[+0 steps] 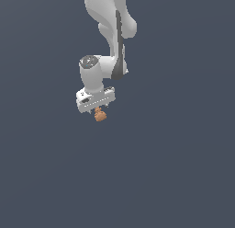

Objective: Pick up the object and move it to a goal position.

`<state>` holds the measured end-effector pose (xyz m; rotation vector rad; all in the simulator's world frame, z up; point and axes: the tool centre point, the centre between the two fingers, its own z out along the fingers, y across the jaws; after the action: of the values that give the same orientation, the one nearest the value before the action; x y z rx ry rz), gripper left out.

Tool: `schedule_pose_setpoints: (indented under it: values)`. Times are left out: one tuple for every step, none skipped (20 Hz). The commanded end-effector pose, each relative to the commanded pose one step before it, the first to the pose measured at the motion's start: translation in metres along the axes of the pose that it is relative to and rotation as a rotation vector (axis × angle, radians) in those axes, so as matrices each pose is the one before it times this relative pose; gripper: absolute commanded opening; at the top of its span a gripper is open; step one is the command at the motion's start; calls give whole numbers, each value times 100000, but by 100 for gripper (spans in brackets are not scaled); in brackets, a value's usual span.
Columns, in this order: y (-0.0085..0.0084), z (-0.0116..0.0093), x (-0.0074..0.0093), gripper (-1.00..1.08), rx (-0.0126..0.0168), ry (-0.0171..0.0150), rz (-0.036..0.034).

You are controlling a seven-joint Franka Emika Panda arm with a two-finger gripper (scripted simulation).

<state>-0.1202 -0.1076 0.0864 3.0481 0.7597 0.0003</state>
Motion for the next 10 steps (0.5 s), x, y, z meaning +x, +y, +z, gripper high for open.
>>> schedule_pose_setpoints:
  values:
    - [-29, 507, -37, 100, 41, -45, -41]
    - [-19, 322, -6, 100, 1, 6, -48]
    - [0, 380, -25, 100, 0, 0, 0]
    - [-18, 433, -13, 100, 1, 6, -48]
    - [-17, 485, -15, 100, 0, 6, -48]
    - [4, 519, -29, 100, 0, 0, 0]
    - [-19, 467, -1, 100, 0, 8, -69]
    - [10, 411, -16, 100, 0, 0, 0]
    - [-7, 349, 6, 100, -2, 4, -49]
    - [13, 293, -4, 100, 0, 0, 0]
